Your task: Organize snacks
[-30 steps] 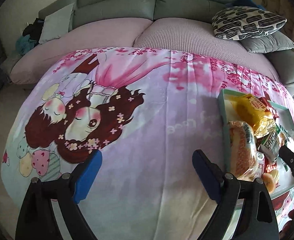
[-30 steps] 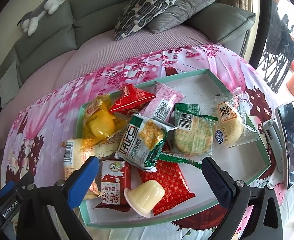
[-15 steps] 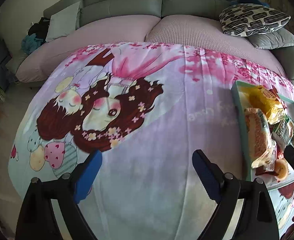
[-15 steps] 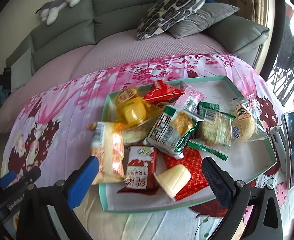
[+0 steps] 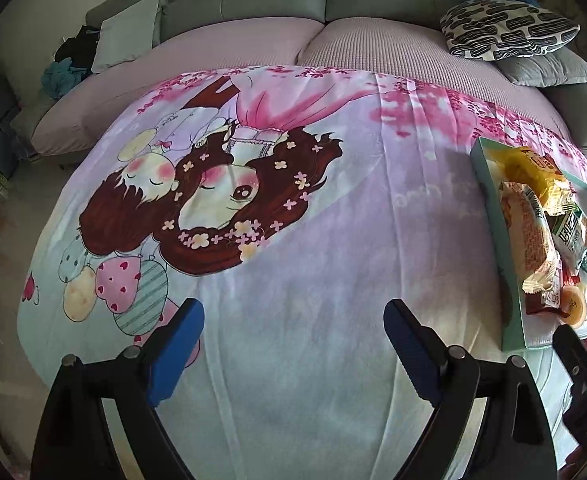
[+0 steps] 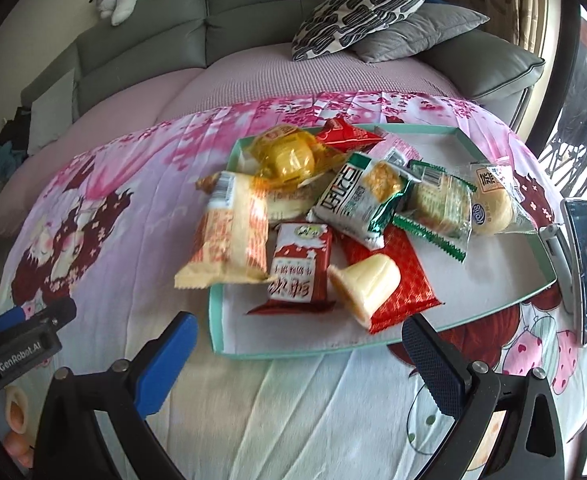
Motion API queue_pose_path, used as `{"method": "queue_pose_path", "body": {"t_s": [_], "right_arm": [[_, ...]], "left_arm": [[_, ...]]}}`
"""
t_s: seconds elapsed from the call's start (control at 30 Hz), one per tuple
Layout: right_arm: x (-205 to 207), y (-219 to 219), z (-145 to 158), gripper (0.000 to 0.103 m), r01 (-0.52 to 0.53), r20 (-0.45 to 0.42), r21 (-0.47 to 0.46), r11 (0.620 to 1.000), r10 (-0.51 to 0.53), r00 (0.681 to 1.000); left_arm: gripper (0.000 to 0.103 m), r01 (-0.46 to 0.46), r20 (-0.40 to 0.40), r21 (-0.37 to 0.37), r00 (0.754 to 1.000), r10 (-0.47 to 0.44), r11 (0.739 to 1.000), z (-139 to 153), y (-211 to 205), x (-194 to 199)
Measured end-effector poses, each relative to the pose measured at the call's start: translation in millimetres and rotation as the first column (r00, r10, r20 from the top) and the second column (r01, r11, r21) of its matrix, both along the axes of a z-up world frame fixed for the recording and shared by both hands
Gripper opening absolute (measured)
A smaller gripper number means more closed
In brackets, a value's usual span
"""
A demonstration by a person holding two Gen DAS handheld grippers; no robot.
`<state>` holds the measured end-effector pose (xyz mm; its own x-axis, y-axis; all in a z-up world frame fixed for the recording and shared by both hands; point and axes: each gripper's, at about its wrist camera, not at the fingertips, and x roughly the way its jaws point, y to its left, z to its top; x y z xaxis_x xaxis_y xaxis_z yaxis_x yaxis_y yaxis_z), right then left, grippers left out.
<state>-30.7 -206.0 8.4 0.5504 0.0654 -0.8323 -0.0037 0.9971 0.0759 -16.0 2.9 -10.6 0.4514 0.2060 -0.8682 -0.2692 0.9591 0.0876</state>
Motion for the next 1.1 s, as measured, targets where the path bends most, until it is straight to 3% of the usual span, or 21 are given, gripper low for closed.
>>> {"method": "queue_pose_path", "body": {"t_s": [0.6,1.1], "right_arm": [[-6,5,-7,0.103,-0.009,-0.027,-0.018,1.000,0.009,1.000],[0,-1,-8,0.103,0.007,-0.029,-0.016,1.000,-0.008,1.000]], "left_arm": [[0.092,0.066,-0.014,0.033,0.998,-0.065,0.997,-2,-13,-8],[0.092,0.107,-0.055,0.016,0.993,-0.106,0.994,-11,-19,1]]}}
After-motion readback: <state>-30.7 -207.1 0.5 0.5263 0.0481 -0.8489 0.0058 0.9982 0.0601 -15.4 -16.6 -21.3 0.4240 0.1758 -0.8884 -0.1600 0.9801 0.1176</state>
